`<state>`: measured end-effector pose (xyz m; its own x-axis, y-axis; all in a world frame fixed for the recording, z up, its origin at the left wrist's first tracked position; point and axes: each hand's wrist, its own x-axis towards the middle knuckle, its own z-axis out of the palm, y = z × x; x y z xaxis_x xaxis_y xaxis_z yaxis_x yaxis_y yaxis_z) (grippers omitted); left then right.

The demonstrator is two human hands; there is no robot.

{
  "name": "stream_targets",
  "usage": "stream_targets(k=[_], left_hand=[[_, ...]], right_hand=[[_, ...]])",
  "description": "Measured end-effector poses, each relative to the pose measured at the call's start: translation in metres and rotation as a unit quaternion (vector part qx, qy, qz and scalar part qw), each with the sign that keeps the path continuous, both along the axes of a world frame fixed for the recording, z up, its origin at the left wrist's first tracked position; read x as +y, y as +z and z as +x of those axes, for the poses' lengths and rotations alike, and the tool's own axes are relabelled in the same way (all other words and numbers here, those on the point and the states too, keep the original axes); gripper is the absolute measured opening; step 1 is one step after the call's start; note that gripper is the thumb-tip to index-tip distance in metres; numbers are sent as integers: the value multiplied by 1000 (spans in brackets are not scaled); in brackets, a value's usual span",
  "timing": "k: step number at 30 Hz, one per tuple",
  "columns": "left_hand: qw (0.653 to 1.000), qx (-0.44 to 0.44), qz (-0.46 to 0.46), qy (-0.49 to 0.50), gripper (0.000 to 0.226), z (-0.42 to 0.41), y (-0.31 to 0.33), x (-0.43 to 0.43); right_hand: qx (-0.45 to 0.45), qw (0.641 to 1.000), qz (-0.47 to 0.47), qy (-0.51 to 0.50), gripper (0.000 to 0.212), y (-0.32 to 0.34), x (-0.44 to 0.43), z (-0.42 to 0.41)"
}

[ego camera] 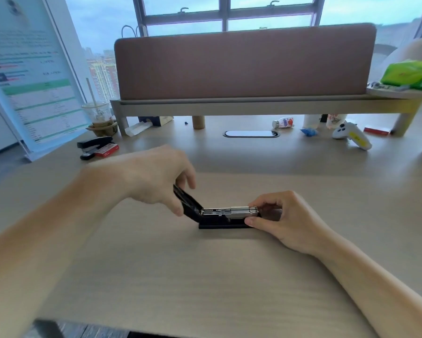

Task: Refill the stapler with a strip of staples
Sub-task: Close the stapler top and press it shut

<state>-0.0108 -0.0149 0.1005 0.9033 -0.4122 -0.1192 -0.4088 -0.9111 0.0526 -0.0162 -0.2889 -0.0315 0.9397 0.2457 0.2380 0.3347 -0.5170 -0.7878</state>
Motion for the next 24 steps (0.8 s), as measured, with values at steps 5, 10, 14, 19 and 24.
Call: stream_targets(k=[5,10,14,19,24], left_hand=[[996,-66,-59,-16,53,5,11,-30],[991,-37,-122,-28,50,3,-1,-54],[992,-15,-122,-35,46,3,-11,-64],[993,-6,-108,-52,35,2,-20,-75],[993,7,-106,-57,31,4,-26,-77]], right_hand=[[-1,1000,-2,-11,9,-1,-1,1],[-8,1000,-1,-11,8,1,-1,0],[-19,1000,-10,-7,9,1,-2,0],[-23,1000,-4,8,8,1,-3,0],[-30,999,-14,17,13,-2,-5,4]])
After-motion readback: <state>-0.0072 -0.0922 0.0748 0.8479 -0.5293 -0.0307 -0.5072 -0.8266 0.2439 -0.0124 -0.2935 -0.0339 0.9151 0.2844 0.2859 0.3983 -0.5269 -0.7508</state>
